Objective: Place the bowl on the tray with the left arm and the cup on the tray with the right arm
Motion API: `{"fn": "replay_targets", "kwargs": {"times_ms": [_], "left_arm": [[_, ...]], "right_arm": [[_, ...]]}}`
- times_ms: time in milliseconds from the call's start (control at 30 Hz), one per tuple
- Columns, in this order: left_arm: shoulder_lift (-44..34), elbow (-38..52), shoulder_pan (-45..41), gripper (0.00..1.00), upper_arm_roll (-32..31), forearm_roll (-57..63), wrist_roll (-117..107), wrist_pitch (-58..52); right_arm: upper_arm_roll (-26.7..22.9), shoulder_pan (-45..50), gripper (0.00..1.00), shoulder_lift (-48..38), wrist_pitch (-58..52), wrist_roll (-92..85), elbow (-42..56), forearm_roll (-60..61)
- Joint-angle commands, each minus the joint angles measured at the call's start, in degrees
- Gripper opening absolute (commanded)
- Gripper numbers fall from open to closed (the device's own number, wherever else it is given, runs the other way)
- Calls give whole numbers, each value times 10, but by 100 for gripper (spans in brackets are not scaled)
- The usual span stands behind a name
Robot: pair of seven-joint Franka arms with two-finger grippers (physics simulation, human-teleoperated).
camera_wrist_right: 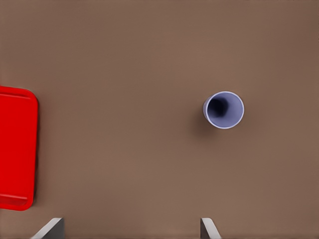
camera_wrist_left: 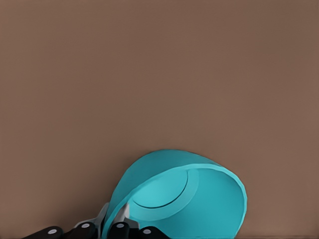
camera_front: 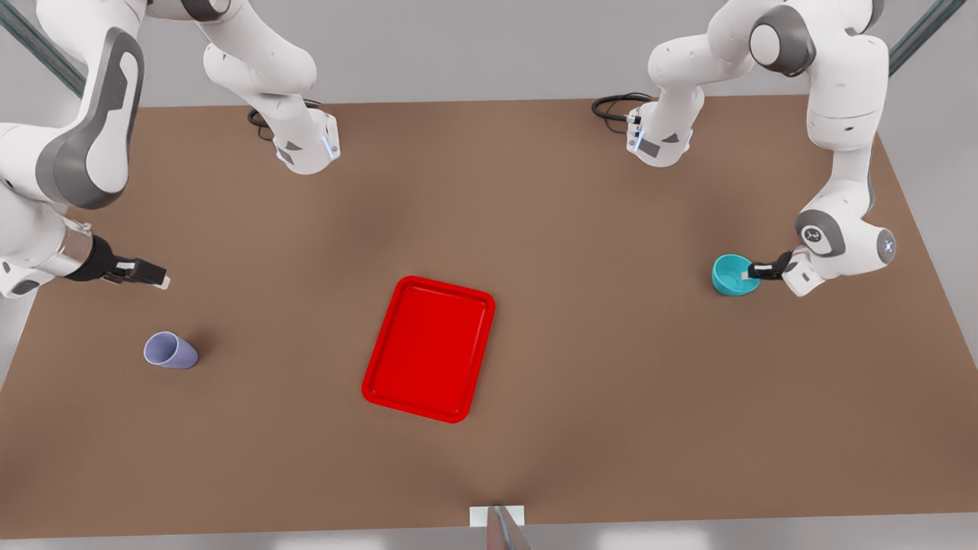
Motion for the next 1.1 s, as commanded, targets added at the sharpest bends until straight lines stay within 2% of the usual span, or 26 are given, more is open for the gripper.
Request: {"fn": "replay_targets", "kwargs": {"times_ms": [0,33,100,133,233,400,433,500,667,767,900,933,1067], "left_arm": [[-2,7,-1,21,-2,-9,-14,-10],[-15,45,-18,21,-9,-9,-82,-86],[-47,87,-123,21,-10,-5,-279,-139],[-40,138,-136,21,-51,-2,-376,-177],[16,271,-154,21,-192,29,-661,-205],[174,520,-359,21,-207,13,-1038,-184],[185,531,-380,21,-207,-1,-1098,-133],[193,531,-406,21,-214,-27,-1138,-102],[210,526,-424,21,-227,-56,-1153,-103],[250,527,-461,21,-227,-61,-1147,-1],[267,526,-462,21,-221,-36,-1140,3],[272,526,-462,29,-219,-36,-1129,8],[281,526,-462,40,-220,-29,-1126,23]], "right_arm": [[0,0,100,0,0,0,0,0],[0,0,100,0,0,0,0,0],[0,0,100,0,0,-1,0,1],[0,0,100,0,0,0,0,1],[-3,-1,100,0,-1,-3,-1,1],[-3,-1,100,1,-1,-3,0,1],[-3,-1,100,1,-1,-3,0,2],[-3,-1,100,1,-1,-3,0,2],[-4,-2,100,2,-1,-3,-1,2],[-4,-2,100,2,-1,-3,-1,2],[-4,-2,100,2,-1,-3,0,2],[-4,-2,100,2,-1,-3,0,3],[-4,-2,100,2,-1,-3,-1,3]]}}
